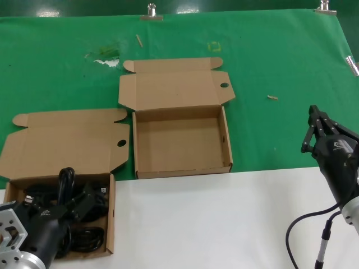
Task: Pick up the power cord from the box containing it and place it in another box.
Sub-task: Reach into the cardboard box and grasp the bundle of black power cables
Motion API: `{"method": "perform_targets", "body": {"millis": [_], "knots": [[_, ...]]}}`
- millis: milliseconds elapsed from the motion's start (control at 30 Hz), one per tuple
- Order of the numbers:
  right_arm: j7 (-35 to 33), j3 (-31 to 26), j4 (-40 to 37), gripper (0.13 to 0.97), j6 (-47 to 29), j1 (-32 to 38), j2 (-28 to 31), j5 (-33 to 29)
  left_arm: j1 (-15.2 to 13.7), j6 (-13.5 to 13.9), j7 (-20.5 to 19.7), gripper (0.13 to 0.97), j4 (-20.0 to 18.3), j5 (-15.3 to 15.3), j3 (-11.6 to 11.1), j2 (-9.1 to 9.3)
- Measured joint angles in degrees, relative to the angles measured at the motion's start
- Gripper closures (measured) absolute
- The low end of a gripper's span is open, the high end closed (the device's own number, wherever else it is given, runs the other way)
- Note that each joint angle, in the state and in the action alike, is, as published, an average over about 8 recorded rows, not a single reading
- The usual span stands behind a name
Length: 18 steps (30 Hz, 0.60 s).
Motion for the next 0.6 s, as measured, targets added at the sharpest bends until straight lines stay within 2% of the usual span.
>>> {"method": "perform_targets", "body": {"millis": [267, 300, 567, 600], "knots": [[0.0, 0.0, 0.0, 0.957, 0.0, 0.0, 0.0, 0.0, 0.37, -0.33, 0.02, 0.437, -0.74, -0.23, -0.57, -0.35], [0.0, 0.0, 0.0, 0.957, 0.0, 0.0, 0.0, 0.0, 0.39, -0.37, 0.04, 0.437, -0.78, -0.24, -0.63, -0.38], [0.0, 0.0, 0.01, 0.957, 0.0, 0.0, 0.0, 0.0, 0.43, -0.31, 0.23, 0.652, -0.85, -0.19, -0.67, -0.3], [0.0, 0.0, 0.01, 0.957, 0.0, 0.0, 0.0, 0.0, 0.43, -0.31, 0.3, 0.652, -0.85, -0.16, -0.59, -0.24]]}}
